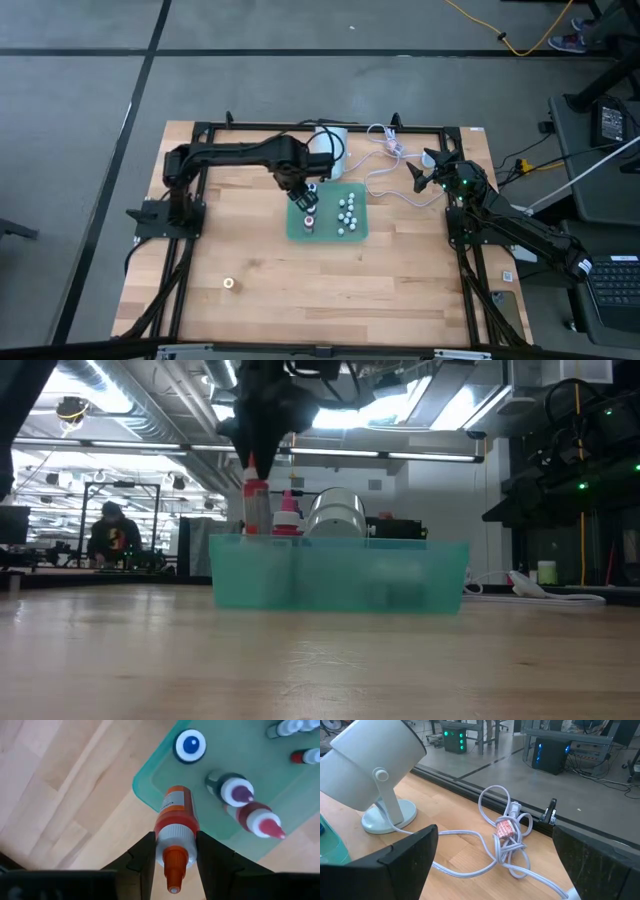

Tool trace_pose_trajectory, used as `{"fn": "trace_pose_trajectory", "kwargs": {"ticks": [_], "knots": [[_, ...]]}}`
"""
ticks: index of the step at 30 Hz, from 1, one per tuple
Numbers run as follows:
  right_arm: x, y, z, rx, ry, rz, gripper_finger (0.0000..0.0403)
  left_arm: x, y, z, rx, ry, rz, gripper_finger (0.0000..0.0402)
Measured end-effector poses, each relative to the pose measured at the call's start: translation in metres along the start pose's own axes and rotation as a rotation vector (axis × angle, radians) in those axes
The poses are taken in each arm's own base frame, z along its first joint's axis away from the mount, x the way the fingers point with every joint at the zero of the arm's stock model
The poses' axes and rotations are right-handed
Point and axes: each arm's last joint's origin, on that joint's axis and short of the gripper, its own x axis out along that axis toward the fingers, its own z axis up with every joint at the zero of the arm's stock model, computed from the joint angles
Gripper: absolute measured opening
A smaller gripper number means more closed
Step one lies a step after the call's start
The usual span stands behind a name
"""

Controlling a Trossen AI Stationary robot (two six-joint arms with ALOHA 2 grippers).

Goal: Pick & Place food coloring
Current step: Put the large orange food coloring bottle into the green bin

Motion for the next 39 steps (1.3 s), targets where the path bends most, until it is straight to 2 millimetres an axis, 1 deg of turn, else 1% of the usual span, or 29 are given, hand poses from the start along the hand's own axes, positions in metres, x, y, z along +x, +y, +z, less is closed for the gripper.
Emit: {"fn": "trace_pose_trajectory", "kwargs": {"ticks": [17, 22, 25, 30, 34, 39], "knots": [[0.0, 0.0, 0.0, 0.0, 0.0, 0.0, 0.0393, 0.045, -0.018, 0.018, 0.056, 0.054, 0.043, 0.0117], [0.0, 0.0, 0.0, 0.0, 0.0, 0.0, 0.0393, 0.054, -0.018, 0.025, 0.057, 0.045, 0.044, 0.0119], [0.0, 0.0, 0.0, 0.0, 0.0, 0.0, 0.0393, 0.058, -0.017, 0.024, 0.055, 0.044, 0.046, 0.012], [0.0, 0.0, 0.0, 0.0, 0.0, 0.0, 0.0393, 0.072, -0.016, 0.018, 0.061, 0.095, 0.056, 0.0116], [0.0, 0.0, 0.0, 0.0, 0.0, 0.0, 0.0393, 0.073, -0.018, 0.019, 0.062, 0.082, 0.049, 0.0122], [0.0, 0.0, 0.0, 0.0, 0.0, 0.0, 0.0393, 0.073, -0.018, 0.019, 0.062, 0.076, 0.046, 0.012]]}}
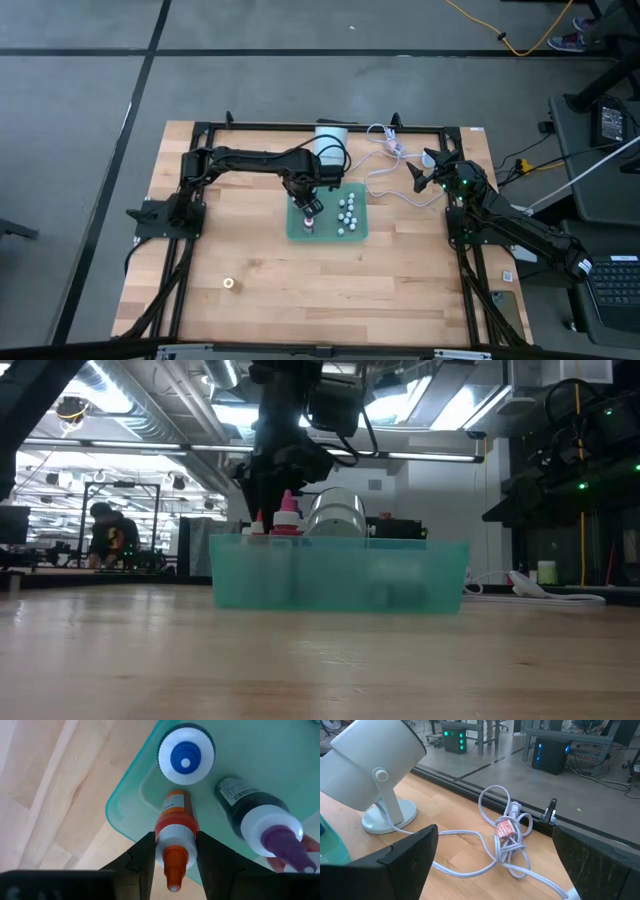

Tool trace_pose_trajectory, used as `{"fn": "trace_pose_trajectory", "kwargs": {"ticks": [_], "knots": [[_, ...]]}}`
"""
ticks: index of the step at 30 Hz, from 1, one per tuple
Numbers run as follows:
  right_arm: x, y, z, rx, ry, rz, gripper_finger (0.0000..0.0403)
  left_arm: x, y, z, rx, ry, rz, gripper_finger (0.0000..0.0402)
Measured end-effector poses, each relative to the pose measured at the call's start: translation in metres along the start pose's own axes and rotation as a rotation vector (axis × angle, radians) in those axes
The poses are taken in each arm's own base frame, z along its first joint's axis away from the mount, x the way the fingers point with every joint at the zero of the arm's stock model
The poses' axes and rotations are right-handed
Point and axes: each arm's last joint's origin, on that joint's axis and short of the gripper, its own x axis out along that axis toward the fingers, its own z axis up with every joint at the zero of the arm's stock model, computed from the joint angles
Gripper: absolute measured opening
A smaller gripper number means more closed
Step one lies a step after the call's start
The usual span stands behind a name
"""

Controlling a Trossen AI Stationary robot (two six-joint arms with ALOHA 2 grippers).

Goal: Pick & Place food coloring
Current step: Put the large orange food coloring bottle into the green bin, then put the large yellow food coloring bottle into the green bin

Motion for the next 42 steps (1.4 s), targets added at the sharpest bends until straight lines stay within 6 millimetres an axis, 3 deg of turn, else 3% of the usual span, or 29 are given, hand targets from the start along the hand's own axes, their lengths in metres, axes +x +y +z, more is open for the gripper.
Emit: {"fn": "trace_pose_trajectory", "kwargs": {"ticks": [20, 28, 33, 42], "knots": [[0.0, 0.0, 0.0, 0.0, 0.0, 0.0, 0.0393, -0.001, 0.001, -0.001, 0.008, 0.025, -0.031, 0.0194], [0.0, 0.0, 0.0, 0.0, 0.0, 0.0, 0.0393, -0.02, 0.01, -0.006, 0.0, -0.048, 0.002, 0.025], [0.0, 0.0, 0.0, 0.0, 0.001, 0.0, 0.0393, -0.042, 0.011, -0.025, 0.012, -0.074, 0.049, 0.0264], [0.0, 0.0, 0.0, 0.0, 0.0, 0.0, 0.0393, -0.086, -0.01, -0.089, 0.081, -0.051, 0.025, 0.0256]]}}
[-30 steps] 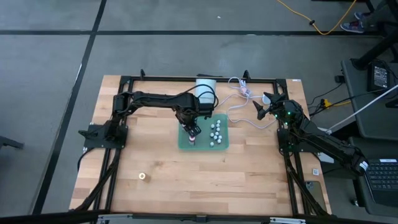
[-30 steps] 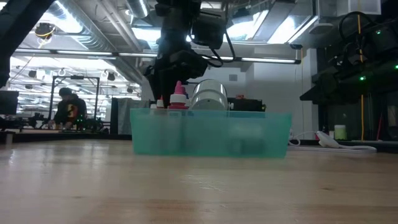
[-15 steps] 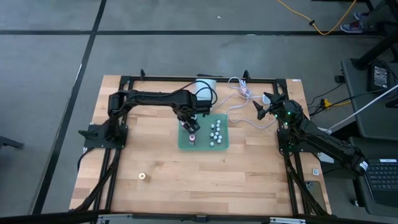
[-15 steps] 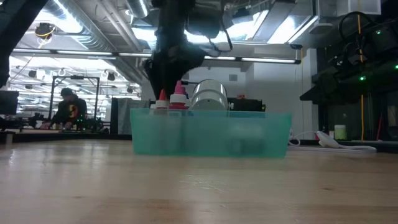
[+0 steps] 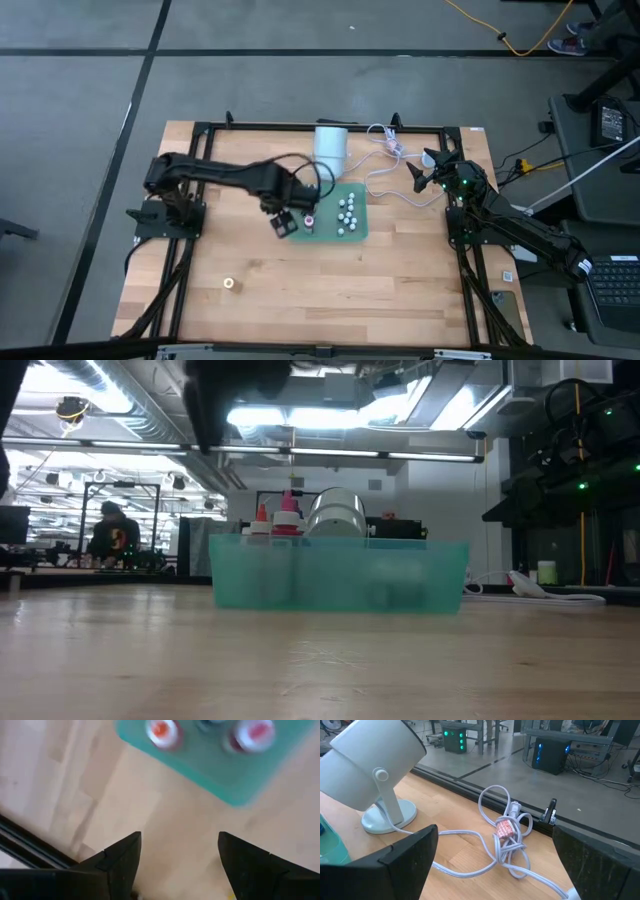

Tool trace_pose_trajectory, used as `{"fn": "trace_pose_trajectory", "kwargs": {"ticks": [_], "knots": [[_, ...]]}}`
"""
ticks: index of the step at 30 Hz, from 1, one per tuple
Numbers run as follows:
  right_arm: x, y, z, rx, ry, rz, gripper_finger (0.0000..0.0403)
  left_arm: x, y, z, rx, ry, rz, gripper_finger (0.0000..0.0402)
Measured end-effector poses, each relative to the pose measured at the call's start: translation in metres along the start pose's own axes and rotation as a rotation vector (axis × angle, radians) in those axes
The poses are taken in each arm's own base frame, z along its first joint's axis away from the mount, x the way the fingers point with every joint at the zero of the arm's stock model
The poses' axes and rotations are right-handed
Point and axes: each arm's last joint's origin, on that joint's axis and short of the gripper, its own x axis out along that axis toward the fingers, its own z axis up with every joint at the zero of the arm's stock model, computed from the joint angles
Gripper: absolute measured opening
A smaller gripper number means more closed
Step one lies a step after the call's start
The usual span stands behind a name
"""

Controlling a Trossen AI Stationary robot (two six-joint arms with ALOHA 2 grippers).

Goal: Pick & Place food coloring
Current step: Put the large yellow food coloring bottle into the green bin

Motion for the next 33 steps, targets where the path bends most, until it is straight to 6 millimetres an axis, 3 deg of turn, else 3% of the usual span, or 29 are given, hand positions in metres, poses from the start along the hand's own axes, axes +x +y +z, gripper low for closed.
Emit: {"fn": "trace_pose_trajectory", "kwargs": {"ticks": [7, 13, 19, 26, 33], "knots": [[0.0, 0.0, 0.0, 0.0, 0.0, 0.0, 0.0393, -0.017, -0.03, -0.049, 0.113, -0.047, -0.087, 0.0255], [0.0, 0.0, 0.0, 0.0, 0.0, 0.0, 0.0393, 0.0, -0.04, -0.084, 0.003, 0.023, -0.249, 0.0255], [0.0, 0.0, 0.0, 0.0, 0.0, 0.0, 0.0393, 0.021, -0.046, -0.117, -0.117, 0.102, -0.203, 0.0255], [0.0, 0.0, 0.0, 0.0, 0.0, 0.0, 0.0393, 0.03, -0.056, -0.154, -0.198, 0.143, -0.154, 0.0255], [0.0, 0.0, 0.0, 0.0, 0.0, 0.0, 0.0393, 0.038, -0.074, -0.177, -0.27, 0.133, -0.228, 0.0255]]}}
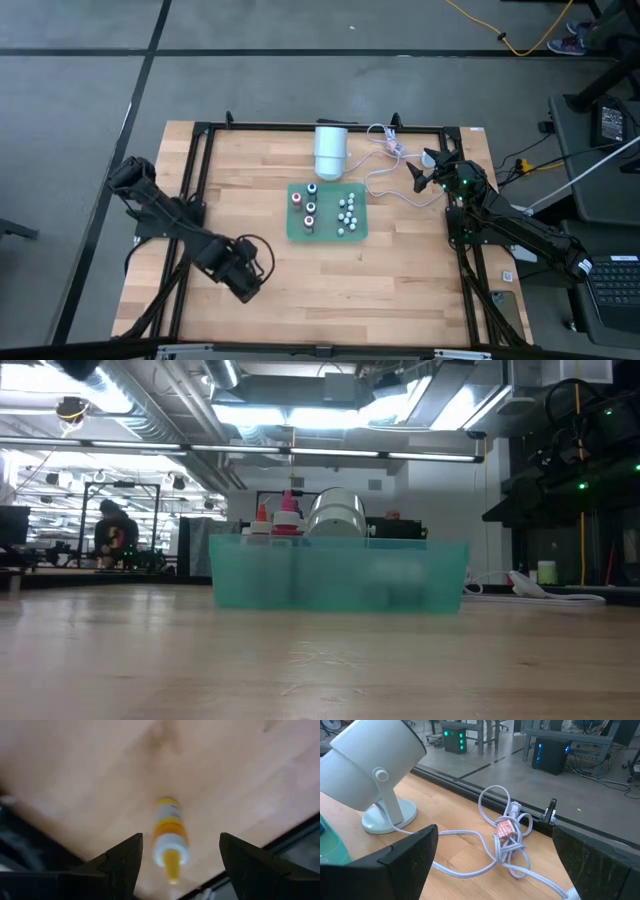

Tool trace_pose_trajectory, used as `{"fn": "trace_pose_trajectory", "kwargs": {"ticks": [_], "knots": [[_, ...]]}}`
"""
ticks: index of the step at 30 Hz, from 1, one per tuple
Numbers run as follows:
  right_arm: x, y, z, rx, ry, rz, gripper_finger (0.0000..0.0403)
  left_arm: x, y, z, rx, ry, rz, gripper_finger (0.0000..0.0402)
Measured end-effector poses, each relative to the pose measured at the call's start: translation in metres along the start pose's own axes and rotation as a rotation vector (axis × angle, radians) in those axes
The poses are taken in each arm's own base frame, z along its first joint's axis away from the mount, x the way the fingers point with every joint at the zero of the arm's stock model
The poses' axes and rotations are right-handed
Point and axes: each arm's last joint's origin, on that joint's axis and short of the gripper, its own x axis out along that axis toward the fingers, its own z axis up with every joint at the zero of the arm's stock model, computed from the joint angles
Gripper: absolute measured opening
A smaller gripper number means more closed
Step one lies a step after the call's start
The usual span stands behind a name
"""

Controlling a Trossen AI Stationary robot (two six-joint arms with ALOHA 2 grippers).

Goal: Pick & Place food coloring
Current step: Put the large yellow food coloring bottle into the green bin

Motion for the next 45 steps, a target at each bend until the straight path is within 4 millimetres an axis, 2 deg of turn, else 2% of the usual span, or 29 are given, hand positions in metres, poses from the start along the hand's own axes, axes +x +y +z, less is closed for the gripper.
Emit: {"fn": "trace_pose_trajectory", "kwargs": {"ticks": [6, 11, 22, 26, 33, 39, 45], "knots": [[0.0, 0.0, 0.0, 0.0, 0.001, 0.0, 0.0393, 0.017, -0.005, -0.013, -0.052, 0.005, -0.024, 0.0255], [0.0, 0.0, 0.0, 0.0, 0.0, 0.0, 0.0393, 0.03, 0.0, -0.015, -0.067, 0.008, 0.027, 0.0255], [0.0, 0.0, 0.0, 0.0, 0.0, 0.0, 0.0393, 0.035, -0.001, -0.017, -0.062, 0.027, 0.033, 0.0252], [0.0, 0.0, 0.0, 0.0, 0.001, 0.0, 0.0393, 0.035, -0.001, -0.017, -0.062, 0.026, 0.034, 0.022], [0.0, 0.0, 0.0, 0.0, 0.0, 0.0, 0.0393, 0.034, -0.001, -0.018, -0.063, 0.046, 0.033, 0.0118], [0.0, 0.0, 0.0, 0.0, 0.0, 0.0, 0.0393, 0.032, 0.0, -0.018, -0.034, 0.072, 0.038, 0.0113], [0.0, 0.0, 0.0, 0.0, 0.0, 0.0, 0.0393, 0.01, 0.009, -0.006, -0.003, 0.039, 0.091, 0.0113]]}}
